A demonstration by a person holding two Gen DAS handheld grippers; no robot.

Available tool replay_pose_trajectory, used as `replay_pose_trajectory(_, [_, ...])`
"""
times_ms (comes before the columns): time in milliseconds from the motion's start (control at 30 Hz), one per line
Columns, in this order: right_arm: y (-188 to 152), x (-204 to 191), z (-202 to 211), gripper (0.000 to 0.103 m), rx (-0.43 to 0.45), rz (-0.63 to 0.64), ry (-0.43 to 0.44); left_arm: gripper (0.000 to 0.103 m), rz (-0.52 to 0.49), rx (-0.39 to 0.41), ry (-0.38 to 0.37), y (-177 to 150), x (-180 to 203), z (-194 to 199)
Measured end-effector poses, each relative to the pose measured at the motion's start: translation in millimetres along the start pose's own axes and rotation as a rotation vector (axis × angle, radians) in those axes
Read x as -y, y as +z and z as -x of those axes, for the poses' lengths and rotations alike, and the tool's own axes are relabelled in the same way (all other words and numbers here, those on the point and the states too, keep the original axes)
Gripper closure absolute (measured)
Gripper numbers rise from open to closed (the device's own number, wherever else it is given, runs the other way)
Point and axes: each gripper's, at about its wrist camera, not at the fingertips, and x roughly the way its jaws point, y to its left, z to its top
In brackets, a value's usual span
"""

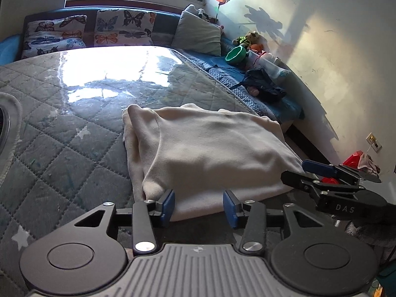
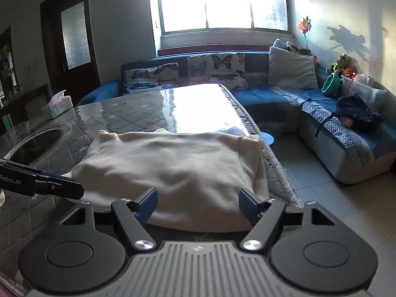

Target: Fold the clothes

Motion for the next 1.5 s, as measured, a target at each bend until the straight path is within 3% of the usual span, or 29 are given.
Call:
replay_pose_trajectory(400, [-6, -13, 13, 0.0, 0.041, -0.009, -0.037, 0.041, 0.002, 0.018, 0.004, -9, -2, 9])
replay_pose_trajectory(733, [-12, -22, 23, 0.0, 0.086, -0.052, -0.056, 0.026, 0.001, 0.034, 0.008, -19, -9, 20])
replay_pose_trajectory(1000, [-15, -28, 24, 0.0, 0.04, -0.084, -0.036, 0.001, 0.01, 0.035, 0.025, -27, -16, 29])
replay_pose_trajectory(1500, [-16, -51, 19, 0.0, 0.004, -0.058, -0.022, 0.0, 0.017, -0.007, 0.127, -38, -21, 38])
